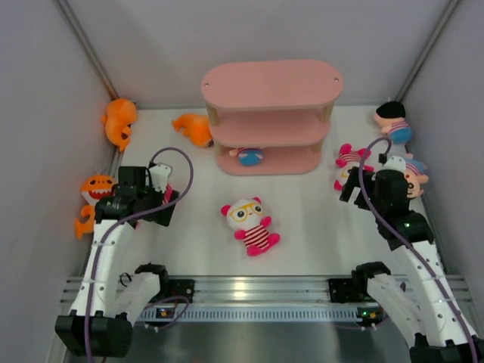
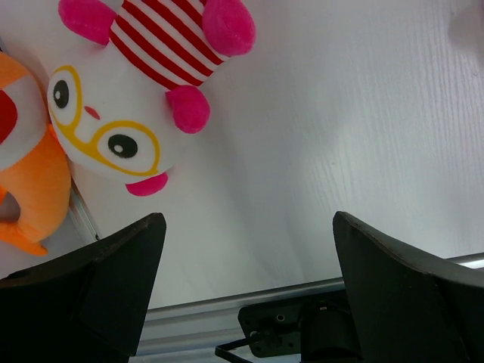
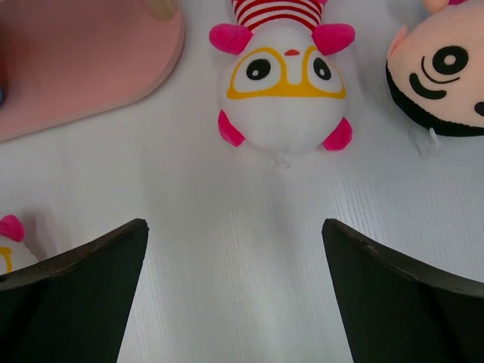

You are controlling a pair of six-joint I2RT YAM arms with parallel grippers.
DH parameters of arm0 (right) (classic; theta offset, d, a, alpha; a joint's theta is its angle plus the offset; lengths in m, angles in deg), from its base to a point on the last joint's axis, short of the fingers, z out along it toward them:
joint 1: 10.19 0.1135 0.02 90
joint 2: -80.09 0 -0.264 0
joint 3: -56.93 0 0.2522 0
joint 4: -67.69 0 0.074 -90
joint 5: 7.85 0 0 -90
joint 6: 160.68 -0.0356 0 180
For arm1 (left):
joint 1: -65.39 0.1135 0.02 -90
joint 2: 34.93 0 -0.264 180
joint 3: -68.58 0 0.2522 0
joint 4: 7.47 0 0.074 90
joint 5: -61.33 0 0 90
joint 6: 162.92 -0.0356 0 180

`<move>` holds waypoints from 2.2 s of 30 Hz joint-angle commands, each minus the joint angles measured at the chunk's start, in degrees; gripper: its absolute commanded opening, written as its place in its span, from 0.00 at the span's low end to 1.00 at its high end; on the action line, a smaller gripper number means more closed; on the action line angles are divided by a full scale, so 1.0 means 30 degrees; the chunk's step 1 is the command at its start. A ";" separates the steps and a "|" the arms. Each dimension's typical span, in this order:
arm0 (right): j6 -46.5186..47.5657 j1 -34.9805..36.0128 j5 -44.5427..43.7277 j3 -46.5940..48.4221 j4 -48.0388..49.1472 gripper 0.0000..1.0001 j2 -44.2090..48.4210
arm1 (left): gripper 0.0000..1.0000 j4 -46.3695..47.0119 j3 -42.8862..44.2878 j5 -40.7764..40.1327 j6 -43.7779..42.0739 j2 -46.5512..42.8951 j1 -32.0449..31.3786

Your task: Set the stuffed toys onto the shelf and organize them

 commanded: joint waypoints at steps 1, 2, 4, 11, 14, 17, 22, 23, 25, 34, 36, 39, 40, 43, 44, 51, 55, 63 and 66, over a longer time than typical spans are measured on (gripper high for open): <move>0.0305 -0.0309 -0.0302 0.1011 -0.0071 0.99 0.0768 | 0.98 0.0634 0.0127 -0.0134 0.0148 -0.0484 -0.0028; 0.0305 -0.0280 -0.0274 0.1040 -0.0101 0.99 0.1089 | 0.98 0.0662 0.0156 -0.0075 0.0148 -0.0572 -0.0028; 0.0626 -0.0280 0.0424 0.1303 -0.0188 0.99 0.1326 | 0.98 0.0604 0.0244 0.0129 0.0031 -0.0719 -0.0028; 0.2678 -0.0105 1.1080 0.2154 0.3048 0.95 0.2060 | 0.98 0.0604 -0.0311 0.0336 -0.0263 -0.0866 -0.0028; 0.2444 0.1675 1.3001 0.1511 0.6477 0.90 0.1215 | 0.98 0.0662 -0.0575 0.0072 -0.0233 -0.0778 -0.0028; 0.5889 0.7086 0.7624 0.1538 0.6668 0.90 -0.0481 | 0.98 0.0721 -0.0809 -0.0278 -0.0087 -0.0632 0.0001; 1.5237 1.4414 0.8273 0.0748 0.5235 0.85 -0.2889 | 0.98 0.0692 -0.1307 -0.0830 -0.0116 -0.0836 0.0177; 1.6436 1.5036 0.8687 0.0486 0.5028 0.85 -0.3501 | 0.98 0.0750 -0.1483 -0.0952 -0.0174 -0.0981 0.0206; 1.7119 1.6701 0.8022 -0.0158 0.5810 0.85 -0.4293 | 0.98 0.0838 -0.1659 -0.1070 -0.0203 -0.1070 0.0206; 2.0372 1.9085 0.5205 -0.1449 0.8478 0.82 -0.9335 | 0.98 0.1102 -0.2012 -0.1042 -0.0380 -0.0807 0.0206; 2.0608 1.9114 0.5321 -0.1684 0.9944 0.81 -1.0184 | 0.98 0.1132 -0.2041 -0.0983 -0.0438 -0.0807 0.0206; 2.0725 1.9144 0.4710 -0.1831 1.1352 0.81 -1.1590 | 0.98 0.1102 -0.2041 -0.0953 -0.0438 -0.0836 0.0206; 2.0754 1.9173 0.4591 -0.1831 1.1557 0.80 -1.2347 | 0.98 0.1102 -0.2041 -0.0895 -0.0438 -0.0836 0.0206; 2.0580 1.9202 0.4619 -0.1685 1.2056 0.72 -1.3348 | 0.98 0.1132 -0.2041 -0.0866 -0.0467 -0.0778 0.0206; 2.0376 1.9203 0.4735 -0.1597 1.2173 0.62 -1.3757 | 0.98 0.1132 -0.2041 -0.0837 -0.0496 -0.0749 0.0206; 1.8706 1.9525 0.4416 0.1912 0.8695 0.08 -1.2125 | 0.98 0.1161 -0.2041 -0.0836 -0.0497 -0.0661 0.0206; 1.8966 1.9525 0.4033 0.6041 0.3812 0.02 -0.9783 | 0.98 0.1249 -0.2129 -0.0836 -0.0497 -0.0661 0.0206; 2.2011 1.7775 -0.1763 1.8286 -0.4197 0.02 -1.1591 | 0.98 0.1249 -0.2129 -0.0866 -0.0526 -0.0778 0.0206; 2.3212 1.5087 -0.0743 2.2155 -0.5604 0.02 -1.2909 | 0.98 0.1278 -0.2100 -0.0895 -0.0497 -0.0807 0.0206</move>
